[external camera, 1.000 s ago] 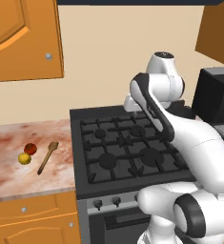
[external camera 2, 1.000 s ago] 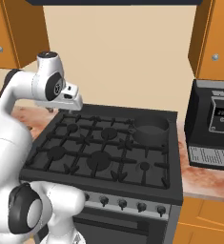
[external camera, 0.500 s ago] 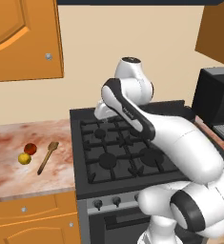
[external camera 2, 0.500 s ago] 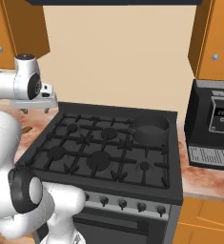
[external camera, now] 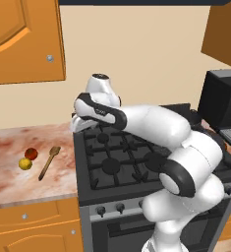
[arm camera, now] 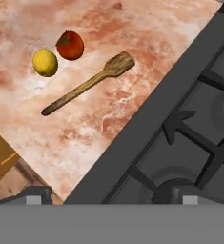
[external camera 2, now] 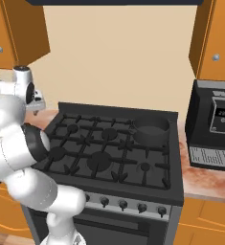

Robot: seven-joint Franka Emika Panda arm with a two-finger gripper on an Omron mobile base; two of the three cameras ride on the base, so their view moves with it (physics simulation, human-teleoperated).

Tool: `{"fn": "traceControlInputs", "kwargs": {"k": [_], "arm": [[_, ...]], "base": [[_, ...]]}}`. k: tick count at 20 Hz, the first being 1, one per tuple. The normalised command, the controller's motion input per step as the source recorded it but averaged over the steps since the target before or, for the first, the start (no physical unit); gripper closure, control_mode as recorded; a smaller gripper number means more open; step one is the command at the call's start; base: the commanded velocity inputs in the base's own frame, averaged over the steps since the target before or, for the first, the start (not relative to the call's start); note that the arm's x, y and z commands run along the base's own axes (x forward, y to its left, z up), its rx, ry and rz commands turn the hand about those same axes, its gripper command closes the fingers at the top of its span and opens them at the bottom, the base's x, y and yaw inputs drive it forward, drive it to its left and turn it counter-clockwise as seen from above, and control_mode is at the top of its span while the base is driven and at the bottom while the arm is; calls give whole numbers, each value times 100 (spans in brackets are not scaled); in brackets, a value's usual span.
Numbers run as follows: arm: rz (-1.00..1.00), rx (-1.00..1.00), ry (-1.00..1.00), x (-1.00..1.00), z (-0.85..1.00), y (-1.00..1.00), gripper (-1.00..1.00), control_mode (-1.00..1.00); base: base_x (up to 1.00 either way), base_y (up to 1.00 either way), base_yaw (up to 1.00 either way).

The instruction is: Put the lemon and tomato in the pot. Retrieve the spatula and lightly stir the vegetables in the pot.

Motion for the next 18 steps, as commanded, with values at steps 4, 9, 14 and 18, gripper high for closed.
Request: {"fn": "traceControlInputs", "kwargs": {"k": [4, 9, 14, 18], "arm": [[5, -21, 0, 0, -25, 97, -100, -100], [-10, -17, 1, 0, -63, 68, -100, -100], [-19, -5, 4, 0, -21, 65, -100, -100], [-12, 0, -3, 0, -1, 76, -100, -100]], "base": [[0, 0, 0], [0, 0, 0], [0, 0, 0], [0, 0, 0]]}}
